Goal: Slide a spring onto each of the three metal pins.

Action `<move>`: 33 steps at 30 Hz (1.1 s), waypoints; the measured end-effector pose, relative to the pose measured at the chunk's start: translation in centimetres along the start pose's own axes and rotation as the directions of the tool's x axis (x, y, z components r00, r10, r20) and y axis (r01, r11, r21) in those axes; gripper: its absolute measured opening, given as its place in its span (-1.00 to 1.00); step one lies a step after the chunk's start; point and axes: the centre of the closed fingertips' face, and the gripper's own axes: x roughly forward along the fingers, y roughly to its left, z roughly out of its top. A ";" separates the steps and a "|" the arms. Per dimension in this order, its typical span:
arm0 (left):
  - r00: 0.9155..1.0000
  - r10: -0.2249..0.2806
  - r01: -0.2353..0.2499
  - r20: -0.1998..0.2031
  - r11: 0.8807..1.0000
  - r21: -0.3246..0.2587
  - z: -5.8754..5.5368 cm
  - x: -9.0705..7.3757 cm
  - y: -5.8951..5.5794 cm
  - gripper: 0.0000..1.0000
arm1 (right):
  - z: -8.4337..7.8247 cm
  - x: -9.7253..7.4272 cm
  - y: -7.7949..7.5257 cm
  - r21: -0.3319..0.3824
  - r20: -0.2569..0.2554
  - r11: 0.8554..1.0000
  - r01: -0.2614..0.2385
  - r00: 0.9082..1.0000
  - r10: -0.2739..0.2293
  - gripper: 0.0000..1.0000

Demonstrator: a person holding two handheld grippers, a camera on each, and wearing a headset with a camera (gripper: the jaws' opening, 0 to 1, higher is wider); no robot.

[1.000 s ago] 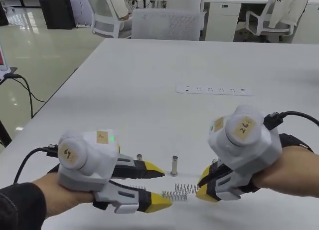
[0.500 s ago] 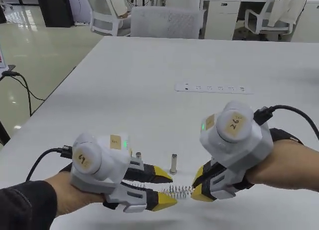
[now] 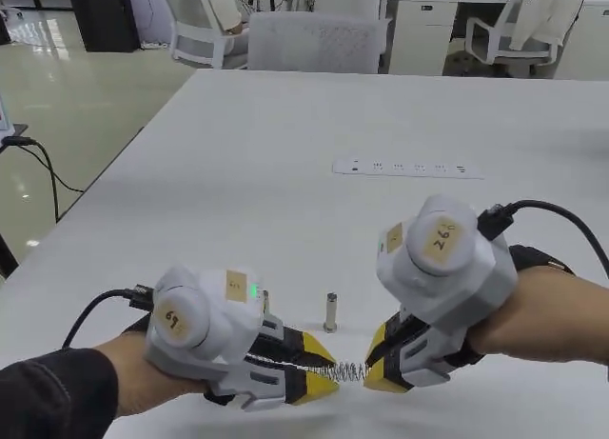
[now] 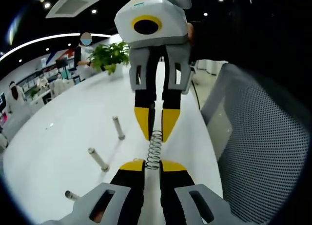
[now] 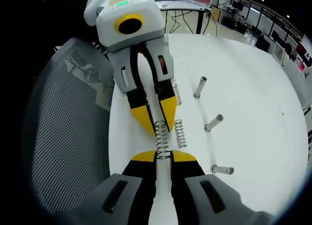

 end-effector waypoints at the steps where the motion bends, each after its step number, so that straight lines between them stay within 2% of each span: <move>1: 1.000 -0.001 0.001 -0.002 1.000 0.003 0.0 0.0 0.0 -0.93 | 0.0 0.0 0.0 -0.001 0.001 1.000 0.001 1.000 -0.001 -0.86; 15: 1.000 -0.014 0.014 -0.008 1.000 0.018 -0.1 0.1 -0.3 -0.96 | -0.4 0.2 0.0 0.010 0.026 1.000 -0.008 1.000 0.008 -0.83; 27: 1.000 -0.010 0.010 0.025 1.000 0.004 0.8 -0.1 -0.1 -0.96 | -0.8 0.7 0.2 0.025 0.032 0.999 -0.020 0.999 0.019 -0.79; 33: 1.000 -0.014 0.014 0.025 1.000 0.002 0.7 0.0 -0.3 -0.95 | -0.6 0.5 0.3 0.025 0.035 1.000 -0.019 0.999 0.018 -0.84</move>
